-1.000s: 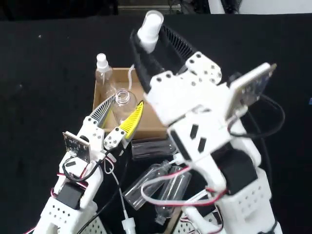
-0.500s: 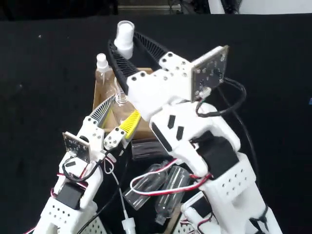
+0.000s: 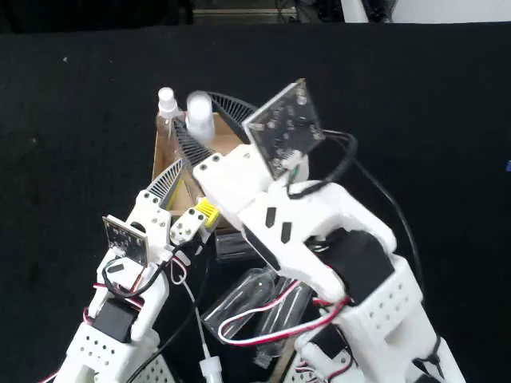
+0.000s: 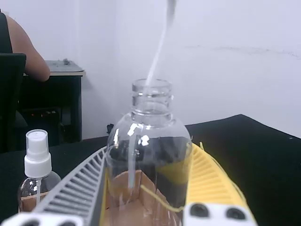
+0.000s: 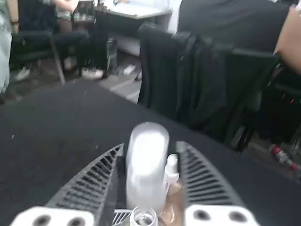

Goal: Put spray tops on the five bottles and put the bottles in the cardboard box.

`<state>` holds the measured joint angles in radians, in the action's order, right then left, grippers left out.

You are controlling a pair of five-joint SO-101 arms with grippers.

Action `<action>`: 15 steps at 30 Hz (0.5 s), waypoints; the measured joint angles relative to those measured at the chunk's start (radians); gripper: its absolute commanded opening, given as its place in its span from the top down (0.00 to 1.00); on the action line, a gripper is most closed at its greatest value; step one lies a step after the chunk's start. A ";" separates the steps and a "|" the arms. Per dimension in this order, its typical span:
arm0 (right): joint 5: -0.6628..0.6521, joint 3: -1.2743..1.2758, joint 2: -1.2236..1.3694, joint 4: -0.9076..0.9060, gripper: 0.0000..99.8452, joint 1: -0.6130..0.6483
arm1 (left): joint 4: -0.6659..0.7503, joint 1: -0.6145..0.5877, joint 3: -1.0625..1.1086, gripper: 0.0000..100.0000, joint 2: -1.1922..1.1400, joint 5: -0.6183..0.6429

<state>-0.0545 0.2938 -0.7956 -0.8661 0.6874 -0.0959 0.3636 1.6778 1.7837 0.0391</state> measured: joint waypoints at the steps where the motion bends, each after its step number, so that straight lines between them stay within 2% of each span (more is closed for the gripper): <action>1: 0.002 0.000 0.000 0.000 0.83 0.000 | 0.000 0.000 0.000 0.97 0.000 0.000; 11: 0.002 -0.083 0.000 -0.081 0.87 0.002 | 0.000 0.000 0.000 0.97 0.000 0.000; 15: -0.002 -0.138 -0.002 -0.192 0.87 -0.104 | 0.000 0.000 0.000 0.97 0.000 0.000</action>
<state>-0.0560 0.1557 -0.7971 -1.0579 0.5831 -0.0959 0.3636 1.6778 1.7837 0.0391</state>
